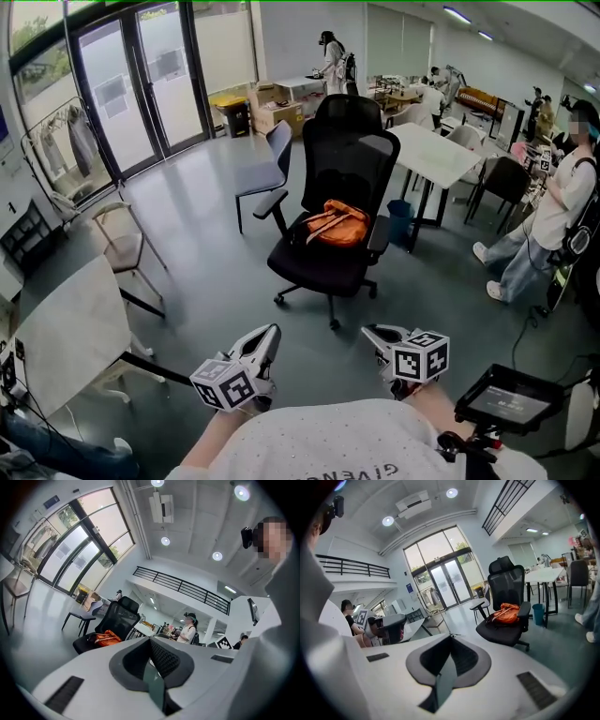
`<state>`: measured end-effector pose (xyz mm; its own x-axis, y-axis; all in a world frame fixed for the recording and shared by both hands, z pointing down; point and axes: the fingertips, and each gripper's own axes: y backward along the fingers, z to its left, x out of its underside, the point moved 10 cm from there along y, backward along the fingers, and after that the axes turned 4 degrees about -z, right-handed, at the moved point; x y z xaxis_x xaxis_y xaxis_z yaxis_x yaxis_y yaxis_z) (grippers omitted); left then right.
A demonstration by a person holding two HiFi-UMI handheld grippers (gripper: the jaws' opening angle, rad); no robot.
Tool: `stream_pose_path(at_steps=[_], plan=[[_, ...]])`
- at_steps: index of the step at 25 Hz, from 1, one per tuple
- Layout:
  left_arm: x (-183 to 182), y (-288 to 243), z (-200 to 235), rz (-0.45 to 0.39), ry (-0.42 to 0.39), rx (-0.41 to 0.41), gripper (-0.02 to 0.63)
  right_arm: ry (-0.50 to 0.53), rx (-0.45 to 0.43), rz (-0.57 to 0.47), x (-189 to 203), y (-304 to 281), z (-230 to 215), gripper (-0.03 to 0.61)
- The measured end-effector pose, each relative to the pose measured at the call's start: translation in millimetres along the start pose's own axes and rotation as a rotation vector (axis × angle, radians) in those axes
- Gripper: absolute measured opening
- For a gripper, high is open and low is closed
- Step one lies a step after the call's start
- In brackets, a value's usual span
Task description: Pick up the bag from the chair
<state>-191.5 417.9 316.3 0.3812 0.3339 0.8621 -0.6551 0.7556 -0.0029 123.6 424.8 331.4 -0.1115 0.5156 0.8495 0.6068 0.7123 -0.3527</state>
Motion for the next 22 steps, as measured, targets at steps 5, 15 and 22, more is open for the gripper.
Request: stream_pose_path(at_steps=[5,15,22], plan=[[-11.7,-41.5,11.7,-0.013,-0.028,-0.035,0.012,-0.047,0.029,0.016,-25.0,-28.5,-49.4,0.006],[-23.5,-69.3,36.6,-0.018,-0.032,-0.124,0.012,-0.126,-0.009,0.012,-41.0,-68.6,-99.8,0.006],[-22.3,-107.6,62.5,0.000,0.003,-0.119,0.012,-0.139,0.006,0.039,-45.8,-89.4,-125.7,0.006]])
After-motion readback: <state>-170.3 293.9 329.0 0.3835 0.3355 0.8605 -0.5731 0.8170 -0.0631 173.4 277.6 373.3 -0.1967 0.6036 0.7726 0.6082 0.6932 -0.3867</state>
